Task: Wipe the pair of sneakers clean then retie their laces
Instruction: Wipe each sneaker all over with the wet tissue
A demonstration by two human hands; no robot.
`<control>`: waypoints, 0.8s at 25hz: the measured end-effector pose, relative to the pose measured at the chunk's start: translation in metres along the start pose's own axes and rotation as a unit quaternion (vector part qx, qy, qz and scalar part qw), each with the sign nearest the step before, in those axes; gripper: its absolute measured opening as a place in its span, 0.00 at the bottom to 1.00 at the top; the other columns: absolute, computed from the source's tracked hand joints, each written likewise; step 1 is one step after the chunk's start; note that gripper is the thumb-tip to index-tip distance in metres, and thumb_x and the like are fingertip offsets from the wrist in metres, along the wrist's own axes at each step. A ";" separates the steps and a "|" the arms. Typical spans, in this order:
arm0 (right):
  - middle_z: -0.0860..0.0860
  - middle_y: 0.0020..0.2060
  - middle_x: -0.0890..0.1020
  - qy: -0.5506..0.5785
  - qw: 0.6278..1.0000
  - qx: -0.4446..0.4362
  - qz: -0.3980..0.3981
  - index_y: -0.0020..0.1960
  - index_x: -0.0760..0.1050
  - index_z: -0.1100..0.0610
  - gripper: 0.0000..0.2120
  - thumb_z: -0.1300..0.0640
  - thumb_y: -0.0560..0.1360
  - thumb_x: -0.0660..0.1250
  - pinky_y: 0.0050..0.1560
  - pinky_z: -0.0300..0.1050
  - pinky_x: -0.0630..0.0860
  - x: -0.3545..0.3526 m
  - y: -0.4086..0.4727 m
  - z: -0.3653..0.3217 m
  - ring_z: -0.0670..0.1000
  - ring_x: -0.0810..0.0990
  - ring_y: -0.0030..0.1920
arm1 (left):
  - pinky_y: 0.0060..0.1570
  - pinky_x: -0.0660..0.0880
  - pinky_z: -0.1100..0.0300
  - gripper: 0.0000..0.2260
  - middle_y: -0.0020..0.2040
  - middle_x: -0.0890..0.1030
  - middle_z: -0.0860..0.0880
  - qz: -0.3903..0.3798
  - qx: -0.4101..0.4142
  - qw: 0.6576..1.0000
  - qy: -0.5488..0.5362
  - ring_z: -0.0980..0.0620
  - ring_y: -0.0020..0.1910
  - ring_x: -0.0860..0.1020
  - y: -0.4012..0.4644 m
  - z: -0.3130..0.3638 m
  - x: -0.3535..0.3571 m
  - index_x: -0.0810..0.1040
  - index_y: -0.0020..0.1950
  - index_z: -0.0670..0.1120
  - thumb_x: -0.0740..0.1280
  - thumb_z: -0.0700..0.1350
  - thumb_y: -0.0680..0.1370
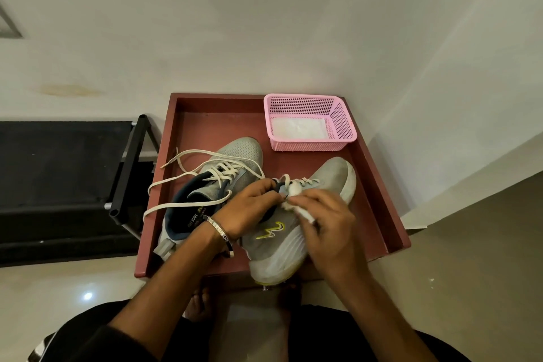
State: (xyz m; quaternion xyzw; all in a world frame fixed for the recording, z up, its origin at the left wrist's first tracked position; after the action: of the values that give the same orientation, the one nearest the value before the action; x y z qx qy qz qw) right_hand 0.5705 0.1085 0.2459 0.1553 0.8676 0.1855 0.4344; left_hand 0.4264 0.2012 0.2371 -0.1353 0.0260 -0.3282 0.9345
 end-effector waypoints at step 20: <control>0.45 0.49 0.83 0.042 0.995 0.069 0.056 0.52 0.83 0.55 0.10 0.67 0.74 0.70 0.53 0.45 0.79 -0.012 0.007 0.008 0.43 0.80 0.52 | 0.31 0.61 0.58 0.02 0.39 0.67 0.41 -0.063 0.050 0.997 0.000 0.50 0.32 0.63 -0.009 0.004 0.011 0.72 0.46 0.46 0.62 0.42 0.79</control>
State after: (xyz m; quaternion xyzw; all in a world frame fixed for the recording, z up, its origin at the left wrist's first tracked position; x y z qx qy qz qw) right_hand 0.5851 0.1110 0.2528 0.2251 0.8859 0.1550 0.3748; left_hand 0.4303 0.1887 0.2439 -0.0897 0.0013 -0.3875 0.9175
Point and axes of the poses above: each hand's wrist, its own y-axis towards the middle knuckle, its own x-axis out of the palm, z = x × y, the point moved 1 cm from there along y, towards the middle knuckle
